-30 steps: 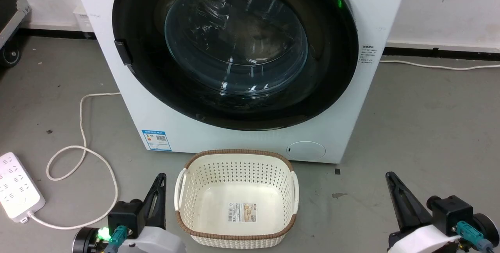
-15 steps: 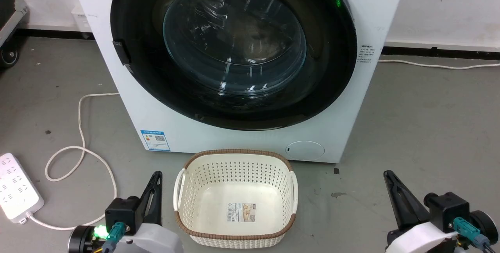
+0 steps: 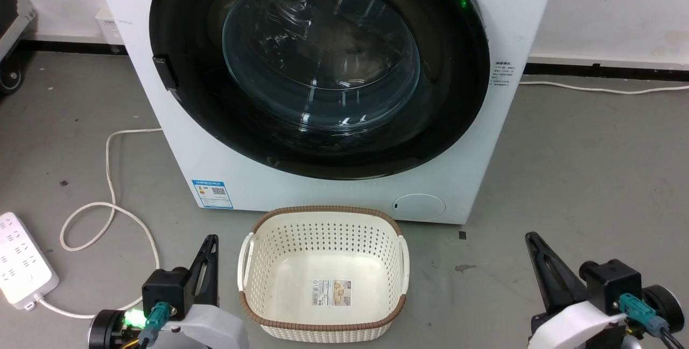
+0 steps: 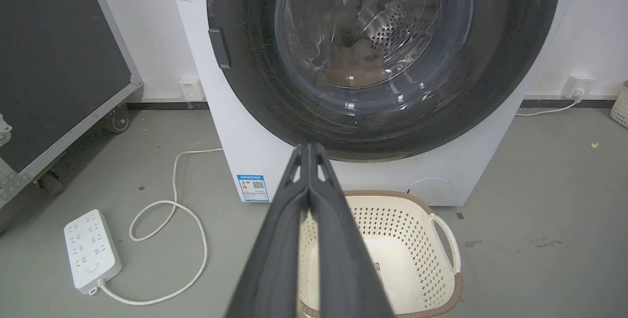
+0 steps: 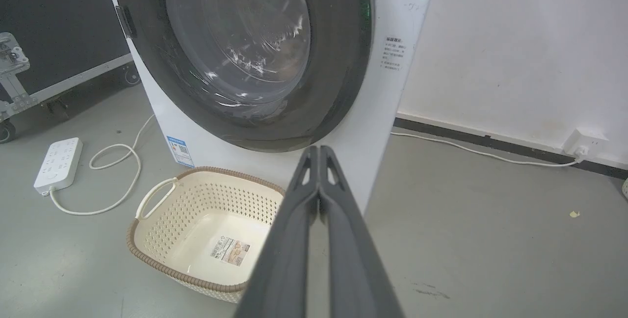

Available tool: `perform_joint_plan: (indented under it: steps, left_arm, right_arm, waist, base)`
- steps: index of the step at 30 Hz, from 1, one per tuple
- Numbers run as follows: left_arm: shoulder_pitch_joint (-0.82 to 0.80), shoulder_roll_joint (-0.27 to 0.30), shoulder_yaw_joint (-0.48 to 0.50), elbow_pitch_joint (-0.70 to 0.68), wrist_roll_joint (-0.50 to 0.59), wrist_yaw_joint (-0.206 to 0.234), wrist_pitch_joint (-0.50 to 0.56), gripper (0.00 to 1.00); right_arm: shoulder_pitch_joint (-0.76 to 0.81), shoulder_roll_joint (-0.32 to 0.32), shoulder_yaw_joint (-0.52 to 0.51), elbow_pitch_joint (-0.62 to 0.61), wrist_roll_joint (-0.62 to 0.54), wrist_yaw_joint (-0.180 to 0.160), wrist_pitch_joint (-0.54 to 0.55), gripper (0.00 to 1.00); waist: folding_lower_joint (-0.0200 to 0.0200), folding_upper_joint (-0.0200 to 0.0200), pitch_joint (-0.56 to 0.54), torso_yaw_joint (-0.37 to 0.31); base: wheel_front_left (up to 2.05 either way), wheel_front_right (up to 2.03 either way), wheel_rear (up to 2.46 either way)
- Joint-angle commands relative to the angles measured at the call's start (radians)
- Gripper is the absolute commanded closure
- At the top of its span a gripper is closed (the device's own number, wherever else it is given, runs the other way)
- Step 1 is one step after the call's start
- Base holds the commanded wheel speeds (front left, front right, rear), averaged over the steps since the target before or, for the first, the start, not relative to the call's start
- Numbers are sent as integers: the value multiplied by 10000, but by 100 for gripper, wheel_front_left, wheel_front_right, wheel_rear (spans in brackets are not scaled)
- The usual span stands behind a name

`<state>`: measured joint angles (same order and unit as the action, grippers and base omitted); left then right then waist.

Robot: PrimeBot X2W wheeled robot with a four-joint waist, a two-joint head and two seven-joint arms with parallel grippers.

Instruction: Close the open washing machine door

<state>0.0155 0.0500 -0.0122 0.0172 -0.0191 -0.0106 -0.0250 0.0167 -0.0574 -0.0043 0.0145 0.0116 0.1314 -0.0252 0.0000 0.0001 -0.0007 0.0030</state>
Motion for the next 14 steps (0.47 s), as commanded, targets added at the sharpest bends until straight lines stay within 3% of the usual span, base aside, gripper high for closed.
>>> perform_joint_plan:
  steps: [1,14]
  left_arm:
    - [-139,3,50,-66,97,61,72,100]
    - [-155,3,122,-172,191,106,250,100]
  right_arm:
    - [-128,58,12,-84,-64,-7,73,100]
    - [-167,72,43,-145,-116,-7,252,100]
  waist:
    - [0,-1,1,-3]
    - [0,-1,7,-30]
  base:
    - [0,0,0]
    - [0,0,0]
